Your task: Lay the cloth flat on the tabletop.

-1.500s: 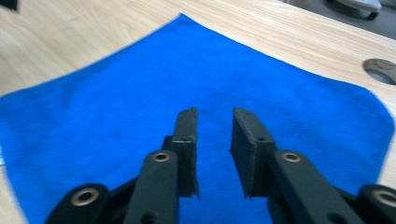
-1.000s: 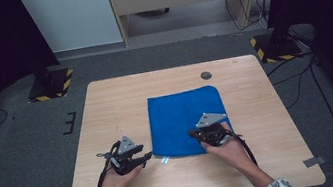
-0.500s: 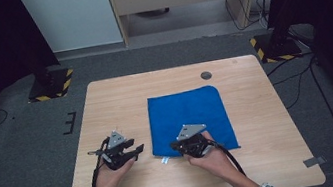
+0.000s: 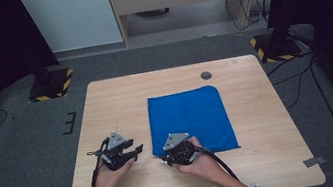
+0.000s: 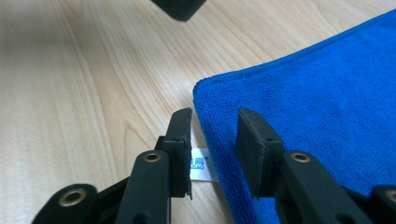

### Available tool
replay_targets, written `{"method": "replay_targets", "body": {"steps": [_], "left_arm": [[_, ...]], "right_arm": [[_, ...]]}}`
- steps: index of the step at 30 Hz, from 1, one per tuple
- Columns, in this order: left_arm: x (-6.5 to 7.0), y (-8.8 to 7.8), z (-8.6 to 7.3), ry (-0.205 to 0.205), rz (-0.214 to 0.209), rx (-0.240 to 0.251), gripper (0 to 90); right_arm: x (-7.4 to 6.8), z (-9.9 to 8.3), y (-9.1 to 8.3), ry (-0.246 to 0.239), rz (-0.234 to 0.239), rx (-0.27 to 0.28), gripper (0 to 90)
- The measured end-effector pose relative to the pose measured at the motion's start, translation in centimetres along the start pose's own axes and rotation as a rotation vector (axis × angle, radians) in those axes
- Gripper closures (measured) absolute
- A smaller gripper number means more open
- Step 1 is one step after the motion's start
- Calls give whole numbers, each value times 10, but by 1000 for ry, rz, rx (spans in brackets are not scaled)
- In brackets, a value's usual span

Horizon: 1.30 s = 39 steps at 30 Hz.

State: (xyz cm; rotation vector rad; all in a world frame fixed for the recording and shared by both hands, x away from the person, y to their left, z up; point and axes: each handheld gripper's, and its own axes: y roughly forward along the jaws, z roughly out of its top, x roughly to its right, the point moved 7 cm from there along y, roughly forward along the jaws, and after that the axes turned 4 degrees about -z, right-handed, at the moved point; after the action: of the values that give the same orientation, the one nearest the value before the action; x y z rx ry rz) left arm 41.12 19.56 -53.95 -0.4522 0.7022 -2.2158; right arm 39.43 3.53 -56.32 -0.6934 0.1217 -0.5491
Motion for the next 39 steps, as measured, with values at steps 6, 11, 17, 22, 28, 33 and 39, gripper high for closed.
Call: {"method": "replay_targets", "body": {"steps": [6, 11, 17, 22, 28, 33, 39], "left_arm": [[0, -1, 0, 8, 2, -1, 509], [0, -1, 0, 10, 4, -1, 515], [0, -2, 0, 7, 2, 1, 515], [-1, -2, -1, 7, 1, -1, 514], [-4, -4, -1, 2, 13, 3, 514], [-5, -7, 1, 1, 23, 12, 514], [-6, -7, 0, 0, 23, 14, 513]], "right_arm": [[4, 0, 7, -18, -28, -29, 856], [13, 3, 5, 13, -23, -23, 893], [44, 2, 8, 156, -38, -11, 892], [64, -9, 17, 212, -62, -50, 791], [65, 0, 1, 209, -88, 6, 718], [58, 10, -15, 190, -87, 60, 810], [43, 5, 3, 152, -39, -17, 814]]}}
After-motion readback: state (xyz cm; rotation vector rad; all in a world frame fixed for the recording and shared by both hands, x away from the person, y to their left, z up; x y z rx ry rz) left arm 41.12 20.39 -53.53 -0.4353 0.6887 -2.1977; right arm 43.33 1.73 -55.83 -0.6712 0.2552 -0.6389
